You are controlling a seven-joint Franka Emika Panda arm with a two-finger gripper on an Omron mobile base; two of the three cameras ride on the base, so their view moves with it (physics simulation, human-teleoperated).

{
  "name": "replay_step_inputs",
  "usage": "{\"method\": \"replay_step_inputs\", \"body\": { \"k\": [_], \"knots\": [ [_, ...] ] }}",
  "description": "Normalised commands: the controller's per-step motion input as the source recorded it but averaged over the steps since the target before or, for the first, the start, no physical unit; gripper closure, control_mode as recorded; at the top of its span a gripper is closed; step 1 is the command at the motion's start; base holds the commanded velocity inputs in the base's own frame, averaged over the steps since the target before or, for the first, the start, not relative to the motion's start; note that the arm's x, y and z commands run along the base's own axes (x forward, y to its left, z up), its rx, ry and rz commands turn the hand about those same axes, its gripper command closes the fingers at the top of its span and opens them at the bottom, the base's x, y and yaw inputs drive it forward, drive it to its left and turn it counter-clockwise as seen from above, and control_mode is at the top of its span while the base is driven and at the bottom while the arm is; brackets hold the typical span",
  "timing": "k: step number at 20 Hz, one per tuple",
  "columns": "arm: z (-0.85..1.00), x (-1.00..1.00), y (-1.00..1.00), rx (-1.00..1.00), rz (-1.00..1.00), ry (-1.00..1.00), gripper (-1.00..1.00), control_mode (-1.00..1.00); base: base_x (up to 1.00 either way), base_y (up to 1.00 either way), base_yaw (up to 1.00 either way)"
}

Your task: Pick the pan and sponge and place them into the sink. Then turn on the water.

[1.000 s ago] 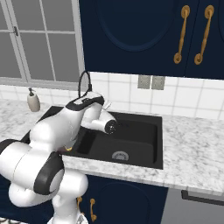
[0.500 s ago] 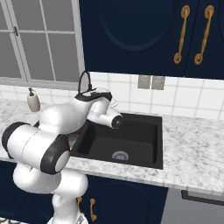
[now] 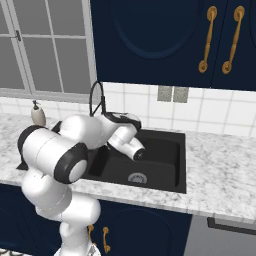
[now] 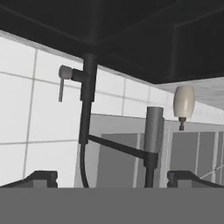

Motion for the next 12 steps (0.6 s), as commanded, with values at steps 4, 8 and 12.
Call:
{"method": "replay_step_inputs", "body": {
  "k": [4,8,12],
  "knots": [
    [0.0,0.2,0.14,-0.04,0.0,0.0,-1.0,-1.0,0.0,0.0,0.0],
    [0.0,0.19,0.27,-0.05,0.0,0.02,-1.0,-1.0,0.0,0.0,0.0],
    [0.0,0.1,0.28,0.0,0.0,0.03,-1.0,-1.0,0.0,0.0,0.0]
  ]
}}
